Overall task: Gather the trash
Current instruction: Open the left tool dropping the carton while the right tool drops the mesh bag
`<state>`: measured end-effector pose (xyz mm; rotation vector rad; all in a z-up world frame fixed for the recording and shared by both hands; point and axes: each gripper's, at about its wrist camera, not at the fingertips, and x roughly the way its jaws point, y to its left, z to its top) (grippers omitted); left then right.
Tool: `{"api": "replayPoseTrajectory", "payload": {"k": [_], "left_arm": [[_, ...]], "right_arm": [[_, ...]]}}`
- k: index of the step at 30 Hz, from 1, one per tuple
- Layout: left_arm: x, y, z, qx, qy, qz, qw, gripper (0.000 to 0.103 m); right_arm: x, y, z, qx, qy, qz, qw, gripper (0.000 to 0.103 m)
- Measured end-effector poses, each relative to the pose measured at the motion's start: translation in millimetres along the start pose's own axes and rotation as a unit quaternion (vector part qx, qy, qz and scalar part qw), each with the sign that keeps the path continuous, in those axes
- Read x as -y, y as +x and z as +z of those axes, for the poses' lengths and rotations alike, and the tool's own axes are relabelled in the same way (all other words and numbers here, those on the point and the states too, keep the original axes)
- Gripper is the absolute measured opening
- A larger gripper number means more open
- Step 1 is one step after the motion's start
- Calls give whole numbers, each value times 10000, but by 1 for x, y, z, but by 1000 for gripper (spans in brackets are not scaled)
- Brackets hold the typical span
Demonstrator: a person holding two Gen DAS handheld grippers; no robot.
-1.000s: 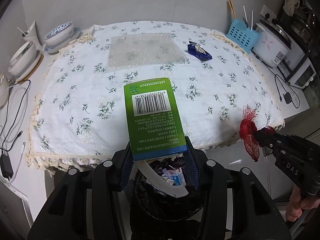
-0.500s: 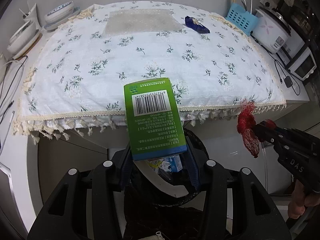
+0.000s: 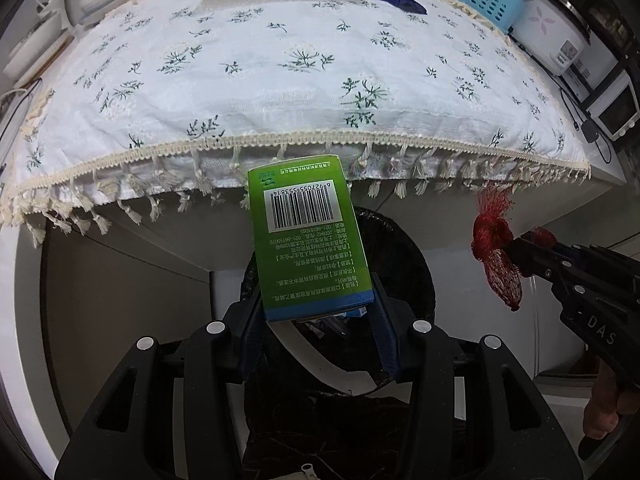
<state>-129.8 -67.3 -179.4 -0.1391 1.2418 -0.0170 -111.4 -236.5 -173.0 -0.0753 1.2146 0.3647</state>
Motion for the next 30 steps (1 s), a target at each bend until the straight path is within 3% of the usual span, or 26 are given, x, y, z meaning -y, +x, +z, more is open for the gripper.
{"api": "replayPoseTrajectory", "payload": {"k": [12,30], "left_arm": [[10,27,-4,-145,189,-27,9997,46],[42,75,3,-405,466,-79,9981,46]], "right_arm": [[2,30,-11,-134,104,-145,9998,16],[23,31,-20,-191,397,-307,9986,16]]}}
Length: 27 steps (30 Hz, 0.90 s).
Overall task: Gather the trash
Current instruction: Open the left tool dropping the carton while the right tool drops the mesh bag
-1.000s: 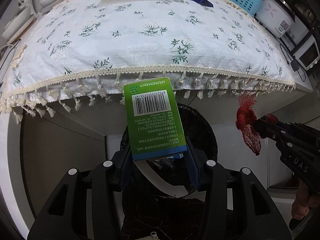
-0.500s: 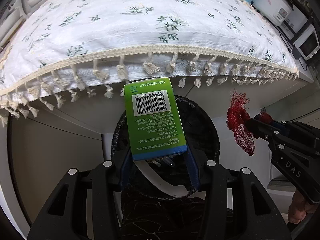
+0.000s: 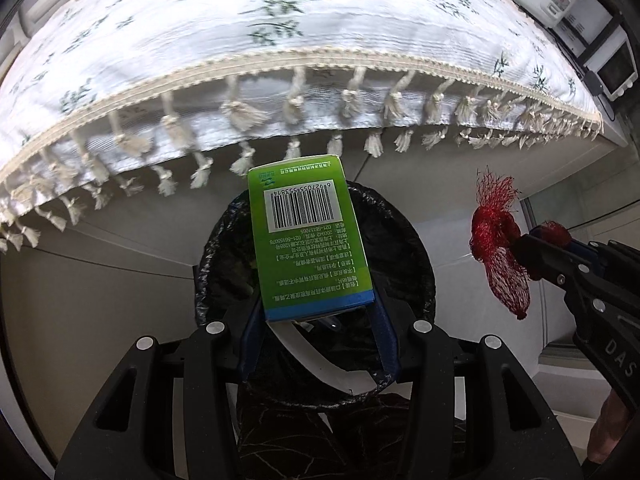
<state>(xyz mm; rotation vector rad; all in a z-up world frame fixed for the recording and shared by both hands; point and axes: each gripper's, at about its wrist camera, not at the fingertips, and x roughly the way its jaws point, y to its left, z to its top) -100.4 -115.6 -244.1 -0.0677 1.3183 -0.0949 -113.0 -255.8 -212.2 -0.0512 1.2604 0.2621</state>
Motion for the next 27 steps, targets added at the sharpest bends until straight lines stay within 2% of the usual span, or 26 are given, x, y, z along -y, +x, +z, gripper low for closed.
{"api": "replayPoseTrajectory", "payload": {"k": [6,11,13,19,23,27], "left_arm": [[17,7,1,15,101,11,9999,49],[20,4,4,161,16,95,9998,68],[11,1,5,187,-47,158,9997,79],[-5,-13,2,350,-245,252,9988,92],[-25,-26,-4,443,-338,267,9981,97],[-41,-32,-7,480,-512,296,9971,97]], "right_arm": [[5,2,-1,-30,57,-16,10000,16],[2,4,1,-47,22,6,10000,16],[0,6,2,-57,-5,28,10000,16],[-11,16,10,-122,-123,63,9998,17],[-24,23,14,-156,-256,98,9995,17],[-37,32,19,-224,-400,126,9989,17]]}}
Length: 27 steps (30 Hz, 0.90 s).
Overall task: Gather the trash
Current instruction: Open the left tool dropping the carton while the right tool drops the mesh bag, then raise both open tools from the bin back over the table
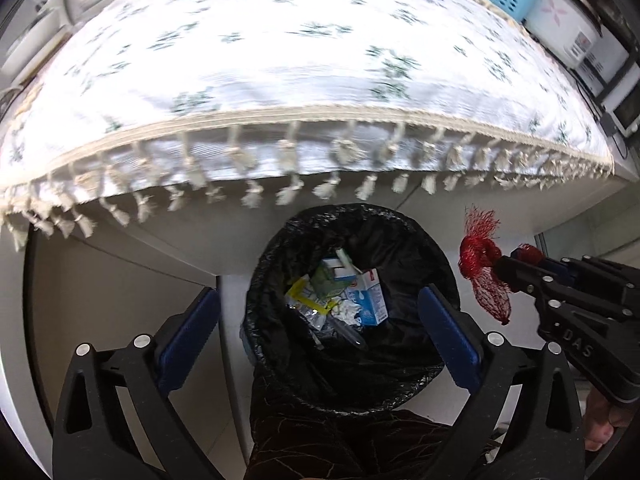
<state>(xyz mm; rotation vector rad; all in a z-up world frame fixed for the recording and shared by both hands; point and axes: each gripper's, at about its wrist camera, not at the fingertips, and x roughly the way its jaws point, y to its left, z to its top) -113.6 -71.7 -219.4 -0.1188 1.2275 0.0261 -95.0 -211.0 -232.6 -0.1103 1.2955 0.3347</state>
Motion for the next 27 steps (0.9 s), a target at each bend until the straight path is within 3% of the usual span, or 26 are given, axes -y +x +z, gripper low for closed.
{"api": "replayPoseTrajectory", "payload": {"k": [7,18,20,27], "left_arm": [[-32,-10,-7,-19,-241,34,9997,97],[-40,-8,-6,-59,-308,46,9995,97],[-38,-8,-6,-54,-283,44,9996,97],[-35,-8,-1,-53,-242,7,9997,97]], "right_arm": [[-19,15,8,-65,-205,20,9998,18],[-20,22,10,-76,-176,36,9998,22],[-21,22,12,-48,-179,20,9998,25],[-15,8,16,95,-133,8,9999,52]]}}
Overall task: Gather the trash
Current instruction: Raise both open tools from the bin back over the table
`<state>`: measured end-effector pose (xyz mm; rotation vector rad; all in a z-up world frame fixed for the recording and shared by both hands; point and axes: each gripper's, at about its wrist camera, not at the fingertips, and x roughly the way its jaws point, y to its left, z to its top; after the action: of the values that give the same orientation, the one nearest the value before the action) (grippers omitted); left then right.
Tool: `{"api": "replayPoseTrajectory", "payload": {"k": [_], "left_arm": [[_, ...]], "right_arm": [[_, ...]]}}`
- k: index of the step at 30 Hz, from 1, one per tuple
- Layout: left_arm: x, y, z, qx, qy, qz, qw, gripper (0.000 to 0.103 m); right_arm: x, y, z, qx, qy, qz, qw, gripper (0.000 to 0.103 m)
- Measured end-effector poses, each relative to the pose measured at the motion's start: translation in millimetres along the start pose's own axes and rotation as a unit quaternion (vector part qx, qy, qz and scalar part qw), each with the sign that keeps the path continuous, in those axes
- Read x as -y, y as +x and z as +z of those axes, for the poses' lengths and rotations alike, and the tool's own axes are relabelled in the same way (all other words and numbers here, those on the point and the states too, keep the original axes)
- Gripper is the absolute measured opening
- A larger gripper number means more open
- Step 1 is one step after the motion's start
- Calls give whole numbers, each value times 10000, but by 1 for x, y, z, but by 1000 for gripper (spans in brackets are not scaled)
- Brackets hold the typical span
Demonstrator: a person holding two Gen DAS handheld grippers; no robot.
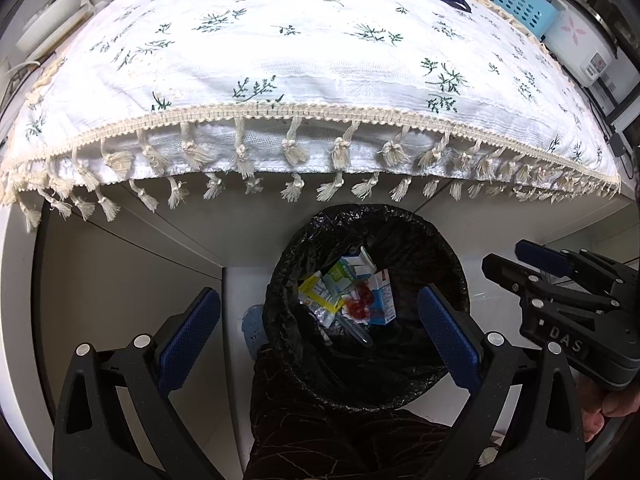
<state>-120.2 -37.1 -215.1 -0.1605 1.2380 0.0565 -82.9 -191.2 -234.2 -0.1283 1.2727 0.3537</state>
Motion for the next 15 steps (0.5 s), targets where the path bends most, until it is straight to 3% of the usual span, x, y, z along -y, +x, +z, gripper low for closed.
{"api": "replayPoseTrajectory", "payload": {"k": [10,15], "left_arm": [[4,-29,13,97,17,28,9999,97],[11,-55,23,241,-30,-33,9997,97]], "right_arm": [[16,-47,4,371,75,-236,9990,87],[24,-84,16,697,167,-335,9969,91]]}}
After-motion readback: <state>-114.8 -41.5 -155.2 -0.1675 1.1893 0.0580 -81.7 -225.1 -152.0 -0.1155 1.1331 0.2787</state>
